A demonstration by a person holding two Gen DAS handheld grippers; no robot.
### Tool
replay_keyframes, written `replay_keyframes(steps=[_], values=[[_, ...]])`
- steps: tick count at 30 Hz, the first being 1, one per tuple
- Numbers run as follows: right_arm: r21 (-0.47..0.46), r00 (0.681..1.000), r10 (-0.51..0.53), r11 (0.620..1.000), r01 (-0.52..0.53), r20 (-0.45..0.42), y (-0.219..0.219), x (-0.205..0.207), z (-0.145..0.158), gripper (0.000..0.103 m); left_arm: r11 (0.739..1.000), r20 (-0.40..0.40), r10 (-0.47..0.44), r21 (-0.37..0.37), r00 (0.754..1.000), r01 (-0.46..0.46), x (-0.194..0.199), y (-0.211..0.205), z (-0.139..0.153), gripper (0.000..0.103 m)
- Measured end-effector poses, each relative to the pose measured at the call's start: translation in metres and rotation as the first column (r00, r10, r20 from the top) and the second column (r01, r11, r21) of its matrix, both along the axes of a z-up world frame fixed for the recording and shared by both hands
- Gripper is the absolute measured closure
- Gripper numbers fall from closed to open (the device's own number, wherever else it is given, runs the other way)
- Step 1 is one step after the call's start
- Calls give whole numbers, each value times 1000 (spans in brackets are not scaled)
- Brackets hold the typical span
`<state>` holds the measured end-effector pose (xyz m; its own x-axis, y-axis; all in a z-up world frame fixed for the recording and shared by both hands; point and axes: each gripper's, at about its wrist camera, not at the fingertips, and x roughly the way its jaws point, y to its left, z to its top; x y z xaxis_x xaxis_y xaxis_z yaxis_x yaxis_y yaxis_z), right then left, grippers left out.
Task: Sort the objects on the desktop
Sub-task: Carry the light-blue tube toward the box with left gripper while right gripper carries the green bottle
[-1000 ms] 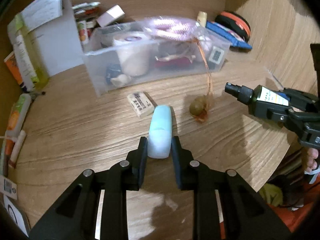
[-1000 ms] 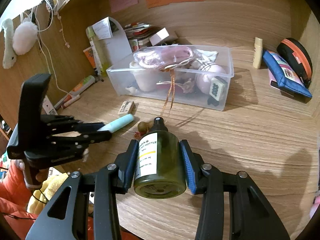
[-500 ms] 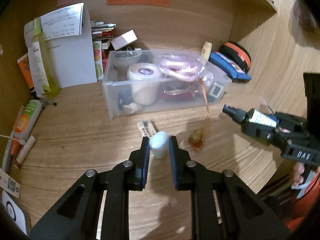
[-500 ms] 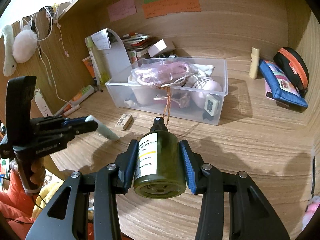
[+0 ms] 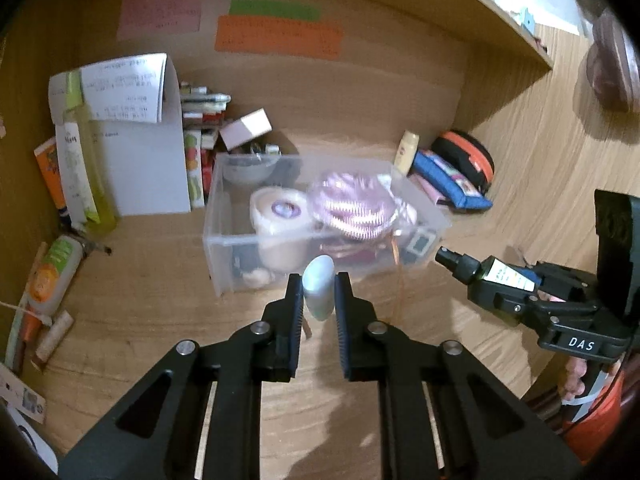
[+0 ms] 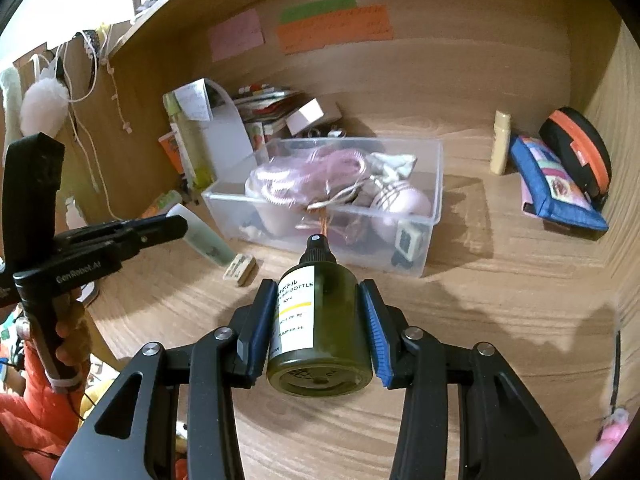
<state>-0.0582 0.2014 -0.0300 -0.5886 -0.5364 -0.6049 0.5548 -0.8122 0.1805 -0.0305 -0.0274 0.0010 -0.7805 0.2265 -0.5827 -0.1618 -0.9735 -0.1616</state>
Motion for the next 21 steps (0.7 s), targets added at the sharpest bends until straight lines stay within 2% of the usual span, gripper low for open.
replay_keyframes(steps=[13, 21], values=[[-14, 998, -24, 1000, 24, -63, 1, -27, 26, 65, 998, -75, 45, 41, 996, -42, -18, -17, 24, 90], [-17, 998, -42, 999, 42, -50, -3, -55, 22, 65, 996, -73, 82, 23, 994, -81, -46, -33, 22, 95]])
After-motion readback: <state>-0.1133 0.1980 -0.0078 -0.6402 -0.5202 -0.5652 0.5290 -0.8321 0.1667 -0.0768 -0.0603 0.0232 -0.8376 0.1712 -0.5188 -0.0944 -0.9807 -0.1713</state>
